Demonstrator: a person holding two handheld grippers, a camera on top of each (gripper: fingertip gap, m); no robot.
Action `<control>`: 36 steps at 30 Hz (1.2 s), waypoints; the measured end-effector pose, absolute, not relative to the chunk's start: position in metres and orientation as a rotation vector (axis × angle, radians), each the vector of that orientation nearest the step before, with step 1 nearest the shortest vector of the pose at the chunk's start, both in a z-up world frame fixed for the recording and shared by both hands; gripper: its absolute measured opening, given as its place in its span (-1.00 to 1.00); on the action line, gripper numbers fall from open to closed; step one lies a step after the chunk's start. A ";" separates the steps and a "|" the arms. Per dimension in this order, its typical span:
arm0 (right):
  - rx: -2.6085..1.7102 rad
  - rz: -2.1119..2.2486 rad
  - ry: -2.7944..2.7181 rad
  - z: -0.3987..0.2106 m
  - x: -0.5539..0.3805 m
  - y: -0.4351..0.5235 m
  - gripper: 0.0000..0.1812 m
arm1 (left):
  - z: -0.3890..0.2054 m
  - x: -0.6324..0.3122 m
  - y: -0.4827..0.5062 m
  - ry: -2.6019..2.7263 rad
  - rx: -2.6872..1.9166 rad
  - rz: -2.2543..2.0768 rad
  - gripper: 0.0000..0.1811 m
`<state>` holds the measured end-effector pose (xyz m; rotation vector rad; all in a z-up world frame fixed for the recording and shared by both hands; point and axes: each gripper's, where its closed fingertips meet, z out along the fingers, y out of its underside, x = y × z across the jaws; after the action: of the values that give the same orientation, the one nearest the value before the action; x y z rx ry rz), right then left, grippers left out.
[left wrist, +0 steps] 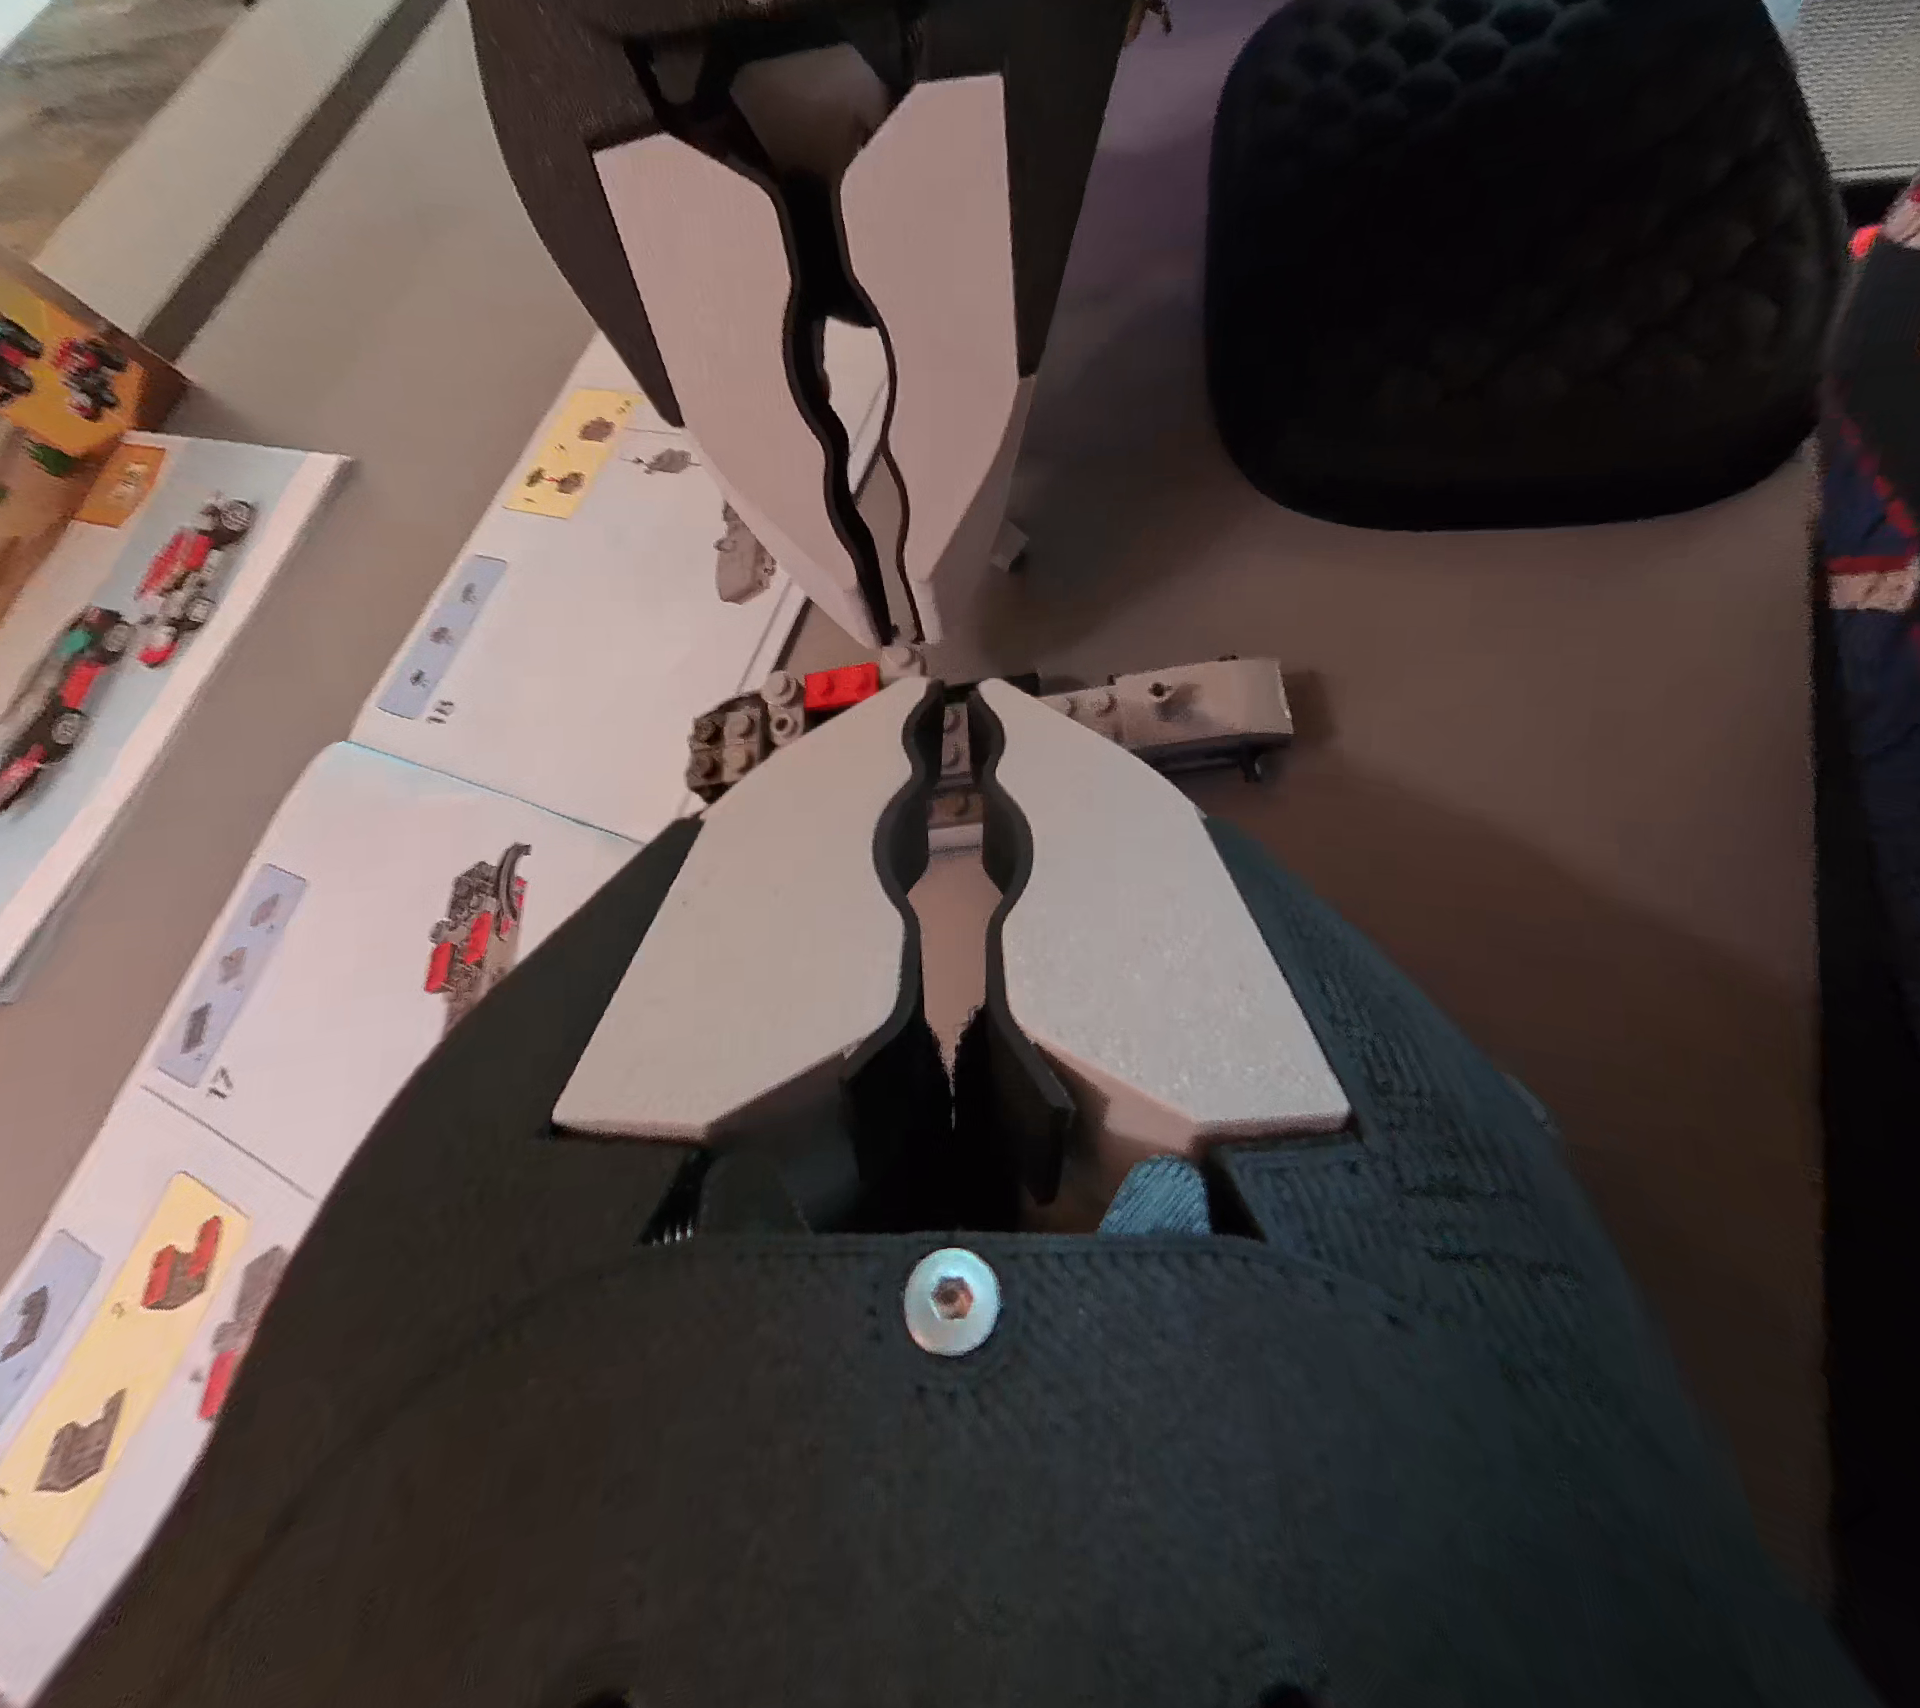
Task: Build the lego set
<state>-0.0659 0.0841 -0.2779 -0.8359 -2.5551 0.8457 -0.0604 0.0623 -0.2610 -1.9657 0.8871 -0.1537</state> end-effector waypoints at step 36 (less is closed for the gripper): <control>-0.845 0.843 -2.559 -0.272 -0.076 0.079 -0.94 | -0.274 -0.073 0.084 0.768 -2.104 -0.057 -1.00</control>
<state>-0.0763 0.0792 -0.2719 -0.8451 -2.5593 0.8431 -0.0725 0.0837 -0.2744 -2.1045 0.7677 -0.0571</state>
